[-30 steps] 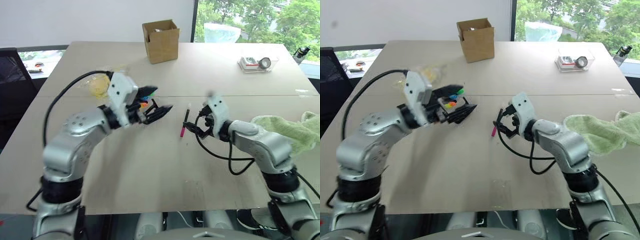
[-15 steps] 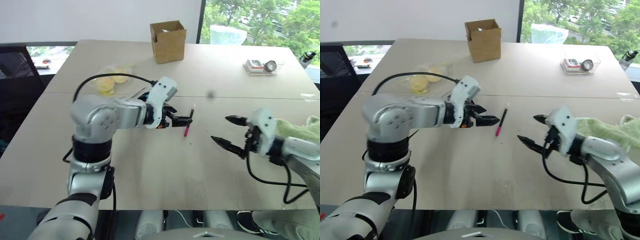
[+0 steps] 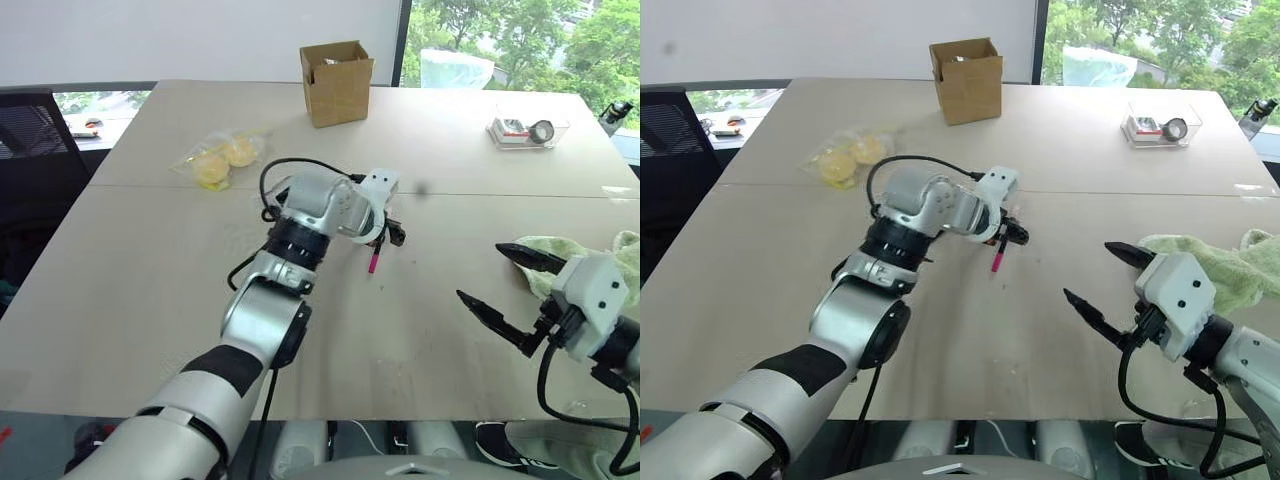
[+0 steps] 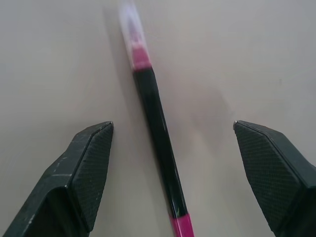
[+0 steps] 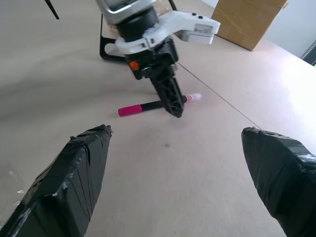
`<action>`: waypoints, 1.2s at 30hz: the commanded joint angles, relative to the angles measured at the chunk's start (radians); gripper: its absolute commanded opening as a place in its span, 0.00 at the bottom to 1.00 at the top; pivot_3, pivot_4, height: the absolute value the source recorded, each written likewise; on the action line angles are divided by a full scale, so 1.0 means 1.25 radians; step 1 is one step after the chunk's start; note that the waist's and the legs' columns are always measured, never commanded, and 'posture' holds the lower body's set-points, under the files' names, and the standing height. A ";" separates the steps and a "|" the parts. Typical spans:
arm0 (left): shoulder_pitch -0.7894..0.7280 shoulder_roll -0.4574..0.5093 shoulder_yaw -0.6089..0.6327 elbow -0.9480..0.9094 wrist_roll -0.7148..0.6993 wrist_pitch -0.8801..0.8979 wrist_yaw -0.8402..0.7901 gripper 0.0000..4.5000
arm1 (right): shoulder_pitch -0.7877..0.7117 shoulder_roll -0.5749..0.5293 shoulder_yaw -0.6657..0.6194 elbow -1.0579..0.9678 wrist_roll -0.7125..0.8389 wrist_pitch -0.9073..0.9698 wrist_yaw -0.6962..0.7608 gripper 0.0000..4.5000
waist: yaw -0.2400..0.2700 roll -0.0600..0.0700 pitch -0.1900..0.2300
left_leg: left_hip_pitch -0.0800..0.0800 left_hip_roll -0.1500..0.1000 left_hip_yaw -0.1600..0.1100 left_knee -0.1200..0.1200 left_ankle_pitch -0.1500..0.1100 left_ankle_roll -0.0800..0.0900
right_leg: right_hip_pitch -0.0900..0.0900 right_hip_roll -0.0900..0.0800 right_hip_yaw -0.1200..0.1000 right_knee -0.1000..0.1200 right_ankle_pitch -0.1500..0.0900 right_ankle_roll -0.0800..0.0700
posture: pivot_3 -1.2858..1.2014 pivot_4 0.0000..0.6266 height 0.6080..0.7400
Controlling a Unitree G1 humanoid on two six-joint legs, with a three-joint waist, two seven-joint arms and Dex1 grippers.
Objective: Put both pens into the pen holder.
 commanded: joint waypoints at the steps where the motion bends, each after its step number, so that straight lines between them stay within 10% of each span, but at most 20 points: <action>1: -0.049 -0.025 0.009 0.122 0.046 -0.082 -0.024 0.84 | 0.034 0.013 -0.009 -0.050 -0.009 -0.018 -0.041 1.00 | 0.000 0.000 0.000 | 0.000 0.000 0.000 0.000 0.000 0.000 | 0.000 0.000 0.000 0.000 0.000 0.000 | 0.52 0.24 1.00; 10: -0.052 -0.014 0.045 0.110 0.041 -0.051 -0.157 0.01 | 0.109 0.013 -0.010 -0.051 -0.006 -0.078 -0.082 1.00 | -0.001 0.000 0.000 | 0.000 -0.001 0.000 0.000 0.000 0.000 | 0.000 -0.001 0.000 0.000 0.000 0.001 | 0.52 0.24 1.00; 16: 0.067 0.125 -0.004 -0.171 -0.060 -0.011 -0.400 0.01 | 0.066 0.006 0.009 -0.025 -0.004 -0.062 -0.074 1.00 | -0.018 0.000 0.000 | 0.000 0.001 0.000 -0.001 0.002 -0.003 | -0.001 0.000 0.003 0.001 0.000 0.000 | 0.52 0.24 1.00; 22: 0.162 0.256 0.180 -0.382 -0.248 0.042 -0.552 0.01 | -0.025 -0.023 0.047 0.031 0.007 -0.063 -0.039 1.00 | -0.017 0.000 0.000 | 0.000 0.002 0.000 -0.001 0.001 -0.001 | -0.001 0.000 0.003 0.001 0.000 0.000 | 0.52 0.24 1.00; 31: 0.385 0.331 0.263 -0.652 -0.224 -0.429 -0.653 0.01 | -0.149 -0.048 0.104 0.101 0.022 -0.061 0.001 1.00 | -0.001 0.001 0.000 | 0.001 0.002 -0.001 -0.001 0.002 -0.004 | -0.001 -0.002 0.005 0.002 0.000 0.000 | 0.52 0.24 1.00; 36: 0.423 0.344 0.193 -0.715 0.018 -0.843 -0.620 0.01 | -0.237 -0.051 0.159 0.139 0.030 -0.057 0.023 1.00 | 0.001 0.001 -0.001 | 0.001 0.000 -0.001 0.002 0.000 0.000 | 0.001 -0.002 0.003 0.001 0.000 0.000 | 0.52 0.24 1.00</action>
